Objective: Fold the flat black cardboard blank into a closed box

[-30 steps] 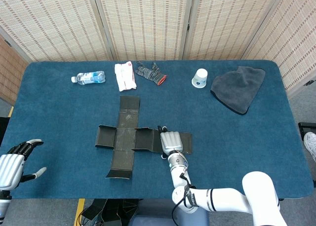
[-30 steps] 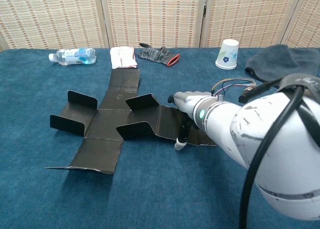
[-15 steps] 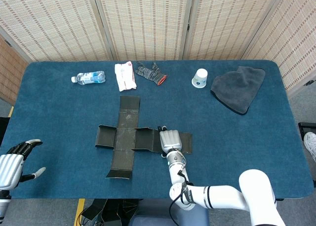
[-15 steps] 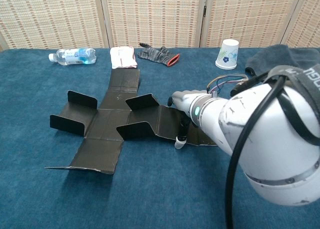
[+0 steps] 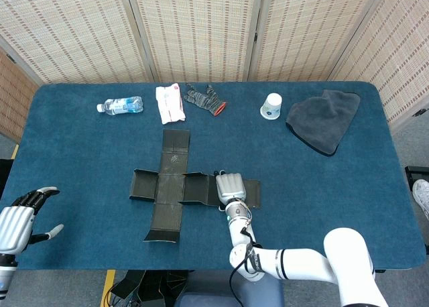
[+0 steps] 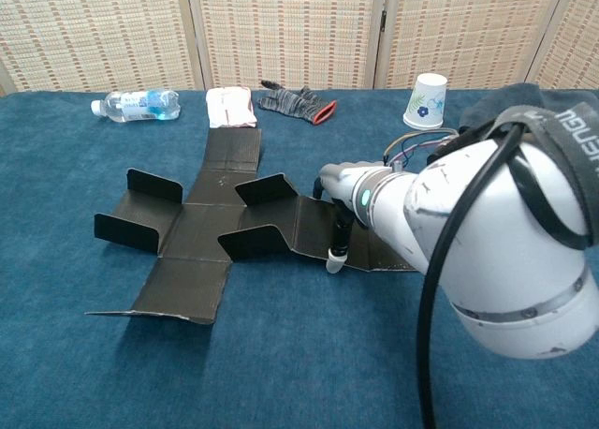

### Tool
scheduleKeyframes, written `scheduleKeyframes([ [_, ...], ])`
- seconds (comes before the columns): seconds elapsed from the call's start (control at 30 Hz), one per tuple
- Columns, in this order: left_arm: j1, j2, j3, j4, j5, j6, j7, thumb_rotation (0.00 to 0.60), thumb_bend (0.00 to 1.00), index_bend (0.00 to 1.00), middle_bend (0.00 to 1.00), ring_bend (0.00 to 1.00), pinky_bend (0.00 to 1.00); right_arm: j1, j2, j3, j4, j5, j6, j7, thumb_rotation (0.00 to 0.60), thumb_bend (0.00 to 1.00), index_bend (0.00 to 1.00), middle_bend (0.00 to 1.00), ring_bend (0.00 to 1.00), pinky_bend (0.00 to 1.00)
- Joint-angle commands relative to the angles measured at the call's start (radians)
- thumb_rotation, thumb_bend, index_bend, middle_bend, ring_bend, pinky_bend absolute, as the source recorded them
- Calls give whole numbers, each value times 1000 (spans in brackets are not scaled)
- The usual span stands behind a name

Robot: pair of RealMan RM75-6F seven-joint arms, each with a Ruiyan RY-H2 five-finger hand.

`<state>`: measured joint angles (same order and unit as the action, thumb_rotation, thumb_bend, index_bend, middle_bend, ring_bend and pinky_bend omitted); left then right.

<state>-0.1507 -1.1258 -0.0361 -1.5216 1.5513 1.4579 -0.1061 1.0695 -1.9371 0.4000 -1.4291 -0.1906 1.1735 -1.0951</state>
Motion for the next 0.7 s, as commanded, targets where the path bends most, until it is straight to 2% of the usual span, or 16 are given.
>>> scheduleKeyframes([
  [0.03, -15, -10, -9, 20, 0, -11, -17, 600, 101, 254, 254, 254, 326, -4, 8, -2, -4, -12, -11, 18, 600, 105, 235, 261, 798, 998],
  [0.13, -36, -24, -19, 47, 9, -21, -32, 600, 100, 285, 264, 271, 326, -11, 24, -7, -18, -28, -29, 39, 600, 133, 244, 268, 798, 998],
  [0.33, -110, -77, -46, 135, 24, -76, -57, 600, 100, 360, 350, 351, 342, -20, 67, -35, -47, -52, -78, 62, 600, 140, 253, 278, 799, 998],
  [0.57, -221, -173, -44, 307, 93, -148, -49, 600, 100, 326, 358, 446, 422, -27, 123, -75, -89, -76, -123, 90, 600, 141, 261, 282, 799, 998],
  [0.7, -270, -236, -30, 405, 140, -154, -58, 600, 95, 246, 326, 511, 452, -26, 145, -86, -106, -80, -125, 106, 600, 141, 260, 282, 799, 998],
])
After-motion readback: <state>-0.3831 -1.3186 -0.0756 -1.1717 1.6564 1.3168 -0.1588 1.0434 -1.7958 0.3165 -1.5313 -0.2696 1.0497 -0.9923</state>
